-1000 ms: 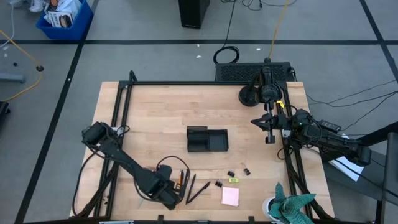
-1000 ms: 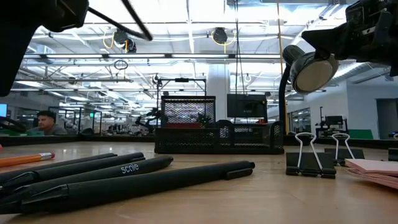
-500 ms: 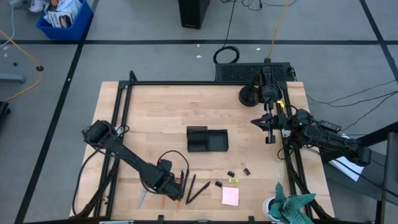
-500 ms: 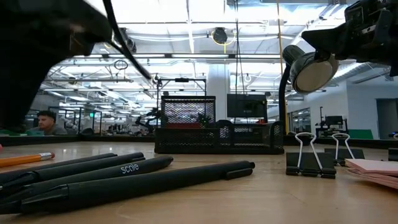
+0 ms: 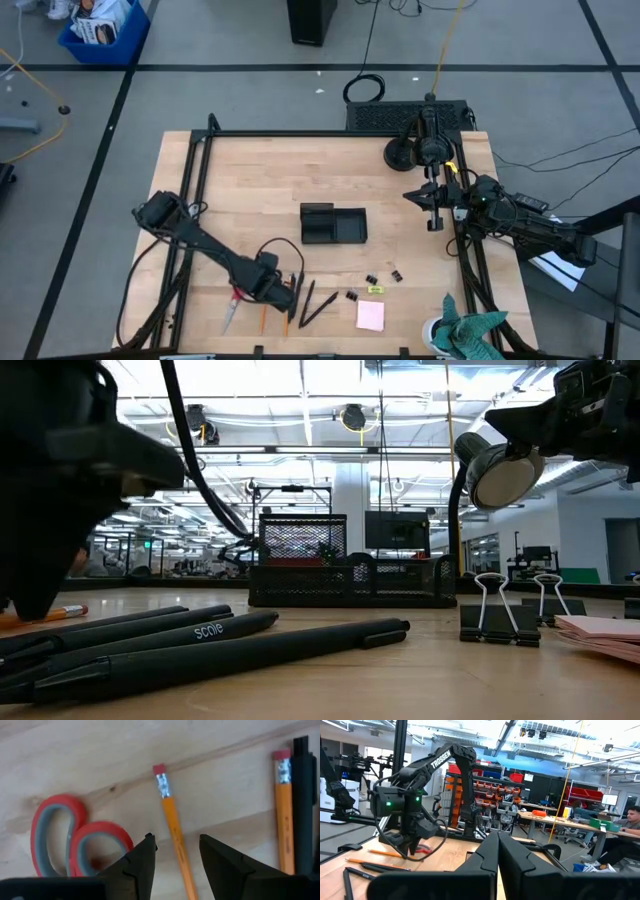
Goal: Pick and place office supplies into organizer
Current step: Put the left pencil into the top left section of the desk organizer
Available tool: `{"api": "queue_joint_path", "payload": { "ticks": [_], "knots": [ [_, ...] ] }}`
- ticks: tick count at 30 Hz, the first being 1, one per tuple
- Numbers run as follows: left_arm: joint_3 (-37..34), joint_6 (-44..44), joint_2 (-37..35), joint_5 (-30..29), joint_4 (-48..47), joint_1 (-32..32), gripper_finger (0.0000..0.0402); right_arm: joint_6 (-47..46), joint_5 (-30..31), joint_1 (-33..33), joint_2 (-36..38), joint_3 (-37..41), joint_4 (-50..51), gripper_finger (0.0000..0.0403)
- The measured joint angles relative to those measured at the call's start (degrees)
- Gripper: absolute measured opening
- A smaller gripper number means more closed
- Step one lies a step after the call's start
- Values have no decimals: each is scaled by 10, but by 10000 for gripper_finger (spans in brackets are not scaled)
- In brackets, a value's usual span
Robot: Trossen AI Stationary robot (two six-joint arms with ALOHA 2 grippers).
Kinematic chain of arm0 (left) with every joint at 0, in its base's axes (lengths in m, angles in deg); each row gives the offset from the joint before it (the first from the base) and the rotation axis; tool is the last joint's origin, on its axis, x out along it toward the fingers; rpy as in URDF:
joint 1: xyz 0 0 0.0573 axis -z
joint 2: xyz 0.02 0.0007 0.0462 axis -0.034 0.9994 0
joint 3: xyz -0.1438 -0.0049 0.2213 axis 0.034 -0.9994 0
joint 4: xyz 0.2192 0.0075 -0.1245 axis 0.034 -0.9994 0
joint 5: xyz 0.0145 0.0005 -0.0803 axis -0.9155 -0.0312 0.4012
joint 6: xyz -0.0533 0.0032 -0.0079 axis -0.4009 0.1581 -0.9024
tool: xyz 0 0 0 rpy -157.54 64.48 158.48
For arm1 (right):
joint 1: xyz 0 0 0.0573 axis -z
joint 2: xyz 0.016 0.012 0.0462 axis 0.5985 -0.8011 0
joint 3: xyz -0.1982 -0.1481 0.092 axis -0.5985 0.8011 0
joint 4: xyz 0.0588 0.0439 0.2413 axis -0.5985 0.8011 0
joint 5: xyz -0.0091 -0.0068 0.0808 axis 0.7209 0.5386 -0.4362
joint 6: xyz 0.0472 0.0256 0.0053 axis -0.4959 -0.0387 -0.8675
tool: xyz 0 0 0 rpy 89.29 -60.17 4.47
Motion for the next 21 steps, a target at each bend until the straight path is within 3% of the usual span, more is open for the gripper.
{"api": "queue_joint_path", "payload": {
  "ticks": [21],
  "knots": [
    [-69, 34, -5, 27, 93, -10, 156, 0, 0, 0, 0, 0, -2, 0]
  ]
}}
